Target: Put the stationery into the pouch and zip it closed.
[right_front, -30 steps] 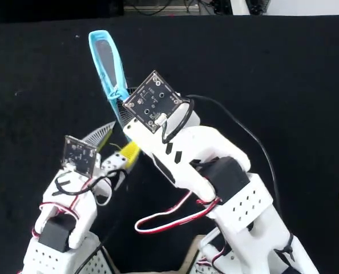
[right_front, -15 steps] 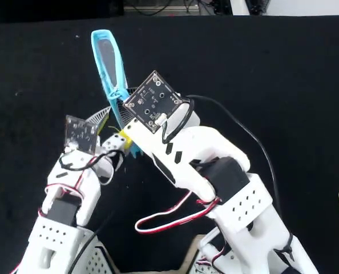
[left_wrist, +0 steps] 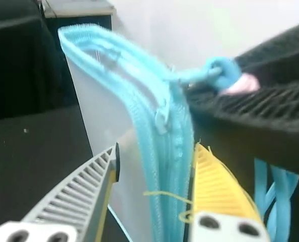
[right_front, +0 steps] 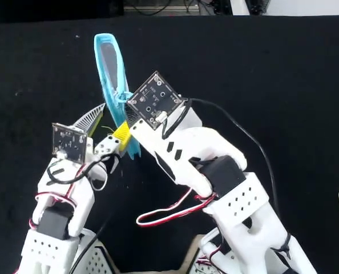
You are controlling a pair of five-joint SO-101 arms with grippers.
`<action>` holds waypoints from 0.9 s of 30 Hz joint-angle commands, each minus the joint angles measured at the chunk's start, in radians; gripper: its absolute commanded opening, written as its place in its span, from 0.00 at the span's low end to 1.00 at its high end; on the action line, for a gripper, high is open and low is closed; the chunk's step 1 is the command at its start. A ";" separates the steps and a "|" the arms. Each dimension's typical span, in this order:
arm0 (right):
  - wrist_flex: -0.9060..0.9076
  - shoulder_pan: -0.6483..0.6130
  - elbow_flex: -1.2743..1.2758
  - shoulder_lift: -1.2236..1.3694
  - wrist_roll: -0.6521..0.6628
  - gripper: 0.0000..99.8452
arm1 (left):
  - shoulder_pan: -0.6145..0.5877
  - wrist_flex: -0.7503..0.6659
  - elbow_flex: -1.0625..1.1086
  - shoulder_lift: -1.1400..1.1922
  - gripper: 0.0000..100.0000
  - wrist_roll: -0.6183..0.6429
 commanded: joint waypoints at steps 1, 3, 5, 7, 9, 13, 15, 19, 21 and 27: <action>-0.017 0.023 -0.001 -0.007 -0.008 0.01 | -0.001 0.006 -0.025 -0.044 0.16 -0.003; -0.017 0.023 0.001 -0.007 -0.008 0.01 | -0.001 0.006 -0.004 -0.063 0.10 -0.003; -0.017 0.023 0.001 -0.008 -0.008 0.01 | -0.002 0.006 0.022 -0.089 0.04 -0.003; -0.008 0.023 0.001 -0.008 -0.008 0.01 | -0.007 0.006 0.051 -0.129 0.03 -0.005; 0.011 0.023 -0.004 -0.010 -0.008 0.01 | -0.008 0.006 0.079 -0.186 0.03 -0.005; 0.018 0.023 -0.001 -0.076 -0.008 0.01 | 0.001 0.006 0.091 -0.272 0.03 -0.104; 0.023 0.021 0.001 -0.127 -0.008 0.01 | 0.001 0.025 0.054 -0.249 0.03 -0.160; 0.023 0.020 0.059 -0.209 -0.008 0.01 | 0.039 0.218 -0.094 -0.201 0.03 -0.253; 0.015 0.020 0.119 -0.234 -0.008 0.01 | 0.097 0.353 -0.185 -0.164 0.03 -0.336; 0.021 0.023 0.255 -0.309 -0.008 0.01 | 0.150 0.566 -0.317 -0.005 0.03 -0.427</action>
